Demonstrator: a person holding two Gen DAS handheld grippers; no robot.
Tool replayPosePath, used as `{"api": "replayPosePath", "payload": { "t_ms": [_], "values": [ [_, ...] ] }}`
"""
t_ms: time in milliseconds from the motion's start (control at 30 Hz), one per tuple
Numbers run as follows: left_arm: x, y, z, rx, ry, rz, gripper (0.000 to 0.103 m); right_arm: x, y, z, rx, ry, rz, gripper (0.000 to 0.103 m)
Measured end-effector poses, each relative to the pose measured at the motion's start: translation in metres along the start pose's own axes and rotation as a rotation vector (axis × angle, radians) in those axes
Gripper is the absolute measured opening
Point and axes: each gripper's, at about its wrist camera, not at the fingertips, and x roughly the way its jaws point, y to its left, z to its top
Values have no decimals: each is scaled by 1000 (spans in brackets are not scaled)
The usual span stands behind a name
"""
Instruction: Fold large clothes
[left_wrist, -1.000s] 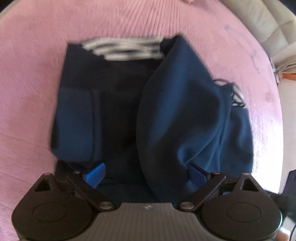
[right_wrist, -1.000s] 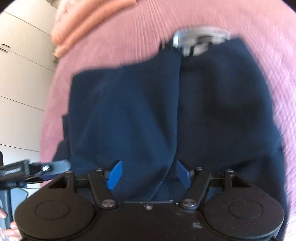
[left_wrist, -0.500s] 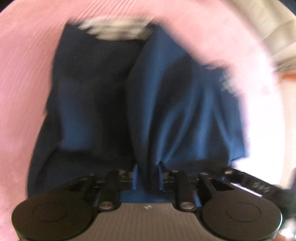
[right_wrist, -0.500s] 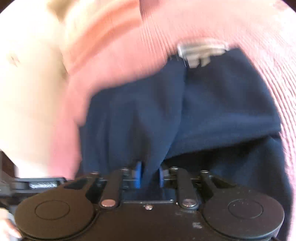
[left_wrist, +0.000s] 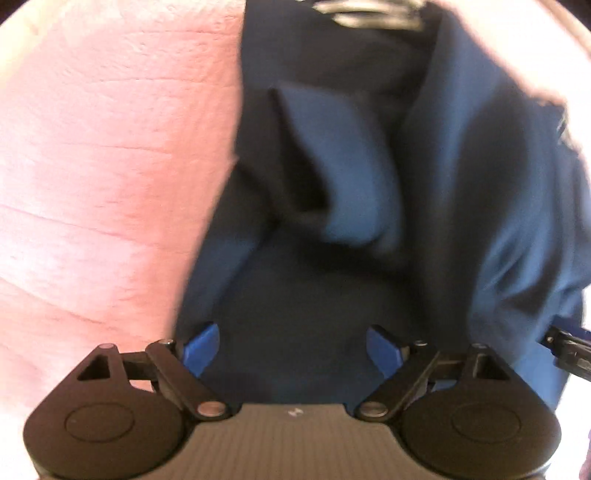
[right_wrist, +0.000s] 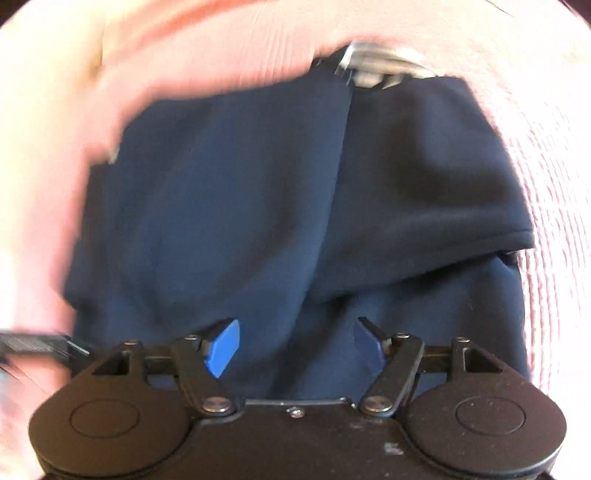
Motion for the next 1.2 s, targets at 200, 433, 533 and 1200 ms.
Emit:
{"api": "replayPosePath", "payload": {
  "t_ms": [200, 433, 533, 1200],
  "values": [
    [-20, 56, -58, 30, -65, -88, 89, -33, -26, -34, 10, -133, 130, 89],
    [-28, 107, -115, 133, -74, -125, 87, -67, -80, -95, -58, -232, 52, 91],
    [-22, 122, -140, 153, -54, -173, 83, -72, -109, -130, -65, -221, 98, 91],
    [24, 34, -192, 218, -3, -104, 95, -35, -149, -232, 1, -80, 86, 103]
  ]
}}
